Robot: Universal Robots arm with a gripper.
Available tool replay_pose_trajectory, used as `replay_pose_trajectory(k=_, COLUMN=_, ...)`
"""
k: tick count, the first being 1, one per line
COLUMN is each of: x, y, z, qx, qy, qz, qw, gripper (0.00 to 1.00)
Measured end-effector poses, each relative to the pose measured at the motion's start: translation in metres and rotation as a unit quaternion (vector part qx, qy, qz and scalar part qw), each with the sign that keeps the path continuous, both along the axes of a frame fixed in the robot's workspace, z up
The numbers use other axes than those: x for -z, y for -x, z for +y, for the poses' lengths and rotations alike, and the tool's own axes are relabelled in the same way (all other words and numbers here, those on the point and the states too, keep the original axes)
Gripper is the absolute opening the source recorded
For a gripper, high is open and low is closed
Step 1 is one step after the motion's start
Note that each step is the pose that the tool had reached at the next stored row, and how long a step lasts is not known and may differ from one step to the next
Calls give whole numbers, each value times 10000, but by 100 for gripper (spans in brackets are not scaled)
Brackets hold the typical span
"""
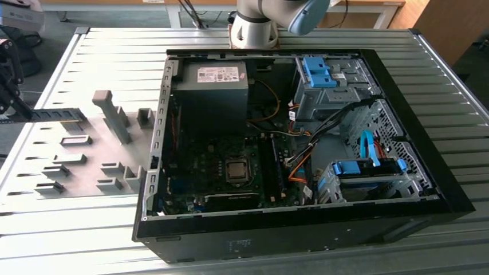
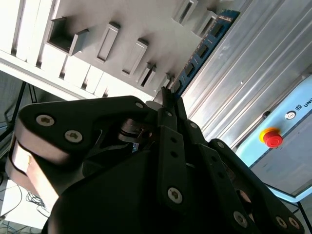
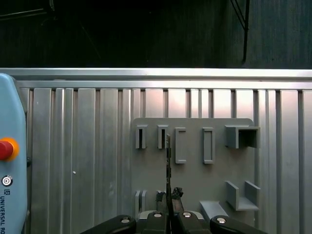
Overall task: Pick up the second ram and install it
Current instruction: 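Pick up the second ram and move it above second insertion slot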
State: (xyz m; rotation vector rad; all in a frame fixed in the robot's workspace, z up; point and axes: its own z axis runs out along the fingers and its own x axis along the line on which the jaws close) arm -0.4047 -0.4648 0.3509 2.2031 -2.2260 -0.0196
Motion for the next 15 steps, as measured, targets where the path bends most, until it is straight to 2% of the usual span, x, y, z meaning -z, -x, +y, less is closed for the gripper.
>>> replay_pose_trajectory(k=7, x=-54, y=0, z=0, qx=0, qy=0, qz=0, qw=10000, gripper=14)
replay_pose_trajectory(k=15, x=-192, y=0, z=0, qx=0, qy=0, qz=0, qw=10000, gripper=14)
